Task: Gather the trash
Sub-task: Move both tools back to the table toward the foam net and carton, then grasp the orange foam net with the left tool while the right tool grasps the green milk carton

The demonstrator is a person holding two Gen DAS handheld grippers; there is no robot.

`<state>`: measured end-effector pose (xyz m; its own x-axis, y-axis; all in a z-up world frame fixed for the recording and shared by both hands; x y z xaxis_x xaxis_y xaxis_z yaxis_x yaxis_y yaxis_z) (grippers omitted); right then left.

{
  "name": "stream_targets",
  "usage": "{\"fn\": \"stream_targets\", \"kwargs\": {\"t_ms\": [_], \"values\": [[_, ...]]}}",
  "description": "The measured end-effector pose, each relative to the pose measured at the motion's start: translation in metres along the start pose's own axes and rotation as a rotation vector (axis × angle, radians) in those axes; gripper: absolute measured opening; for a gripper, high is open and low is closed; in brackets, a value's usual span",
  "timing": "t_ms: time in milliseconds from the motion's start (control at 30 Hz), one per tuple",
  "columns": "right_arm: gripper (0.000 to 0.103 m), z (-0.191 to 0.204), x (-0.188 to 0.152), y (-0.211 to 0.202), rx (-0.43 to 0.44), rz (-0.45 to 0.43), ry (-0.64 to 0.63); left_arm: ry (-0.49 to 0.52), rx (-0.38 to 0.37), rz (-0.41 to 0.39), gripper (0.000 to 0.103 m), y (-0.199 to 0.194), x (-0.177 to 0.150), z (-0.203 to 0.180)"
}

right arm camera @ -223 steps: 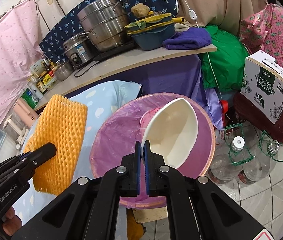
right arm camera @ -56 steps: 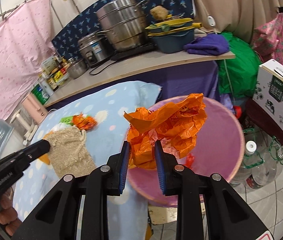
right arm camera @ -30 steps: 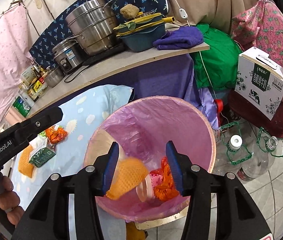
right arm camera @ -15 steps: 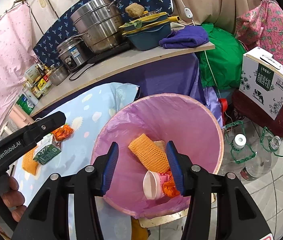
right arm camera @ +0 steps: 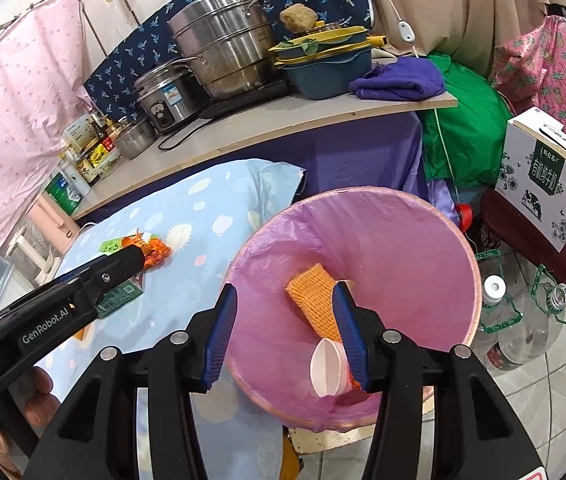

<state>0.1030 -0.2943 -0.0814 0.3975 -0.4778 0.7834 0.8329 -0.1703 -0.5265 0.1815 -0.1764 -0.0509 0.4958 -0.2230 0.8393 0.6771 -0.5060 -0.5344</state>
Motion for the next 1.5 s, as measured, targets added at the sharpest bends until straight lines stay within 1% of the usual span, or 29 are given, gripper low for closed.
{"fn": "stream_targets", "kwargs": {"t_ms": [233,333,533,600,667,733,800,867,933,1033,1200,1400,1500], "values": [[0.049,0.027,-0.006,0.004,0.033,0.014,-0.032,-0.023,0.048,0.008,0.045,-0.009,-0.010,0.029],[0.049,0.041,-0.009,0.008,0.051,0.025,-0.049,-0.039,0.080,0.001,0.057,-0.014,-0.015,0.046],[0.049,0.075,-0.018,0.020,0.091,0.054,-0.088,-0.070,0.140,0.003,0.058,-0.023,-0.025,0.086],[0.049,0.087,-0.022,0.024,0.107,0.064,-0.103,-0.083,0.170,0.002,0.061,-0.027,-0.030,0.103],[0.049,0.100,-0.026,0.030,0.123,0.077,-0.119,-0.102,0.201,0.005,0.068,-0.030,-0.035,0.121],[0.049,0.111,-0.029,0.035,0.135,0.087,-0.129,-0.132,0.241,0.010,0.072,-0.034,-0.040,0.141],[0.050,0.122,-0.034,0.040,0.148,0.099,-0.137,-0.162,0.269,0.019,0.073,-0.037,-0.045,0.162],[0.053,0.132,-0.038,0.044,0.159,0.106,-0.147,-0.185,0.301,0.023,0.078,-0.040,-0.049,0.181],[0.053,0.144,-0.043,0.049,0.169,0.116,-0.163,-0.200,0.343,0.018,0.080,-0.044,-0.053,0.200],[0.053,0.157,-0.050,0.057,0.181,0.133,-0.178,-0.228,0.390,0.021,0.080,-0.046,-0.056,0.231],[0.053,0.177,-0.057,0.071,0.192,0.155,-0.202,-0.286,0.423,0.030,0.081,-0.045,-0.063,0.271],[0.053,0.197,-0.063,0.087,0.206,0.176,-0.222,-0.310,0.424,0.058,0.080,-0.026,-0.071,0.294],[0.053,0.205,-0.065,0.093,0.215,0.186,-0.232,-0.306,0.413,0.065,0.076,-0.019,-0.073,0.297]]}}
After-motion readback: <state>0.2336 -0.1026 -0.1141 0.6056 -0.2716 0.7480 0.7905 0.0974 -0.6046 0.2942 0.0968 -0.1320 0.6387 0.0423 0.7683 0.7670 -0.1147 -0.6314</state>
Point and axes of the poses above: each gripper's, at about its wrist camera, not at the fingertips, and y roughly the way its jaws point, z to its left, x to its top, the point moved 9 cm from there along y, roughly the way its jaws point, and after that the axes turned 12 degrees about -z, right-handed, at the moved point
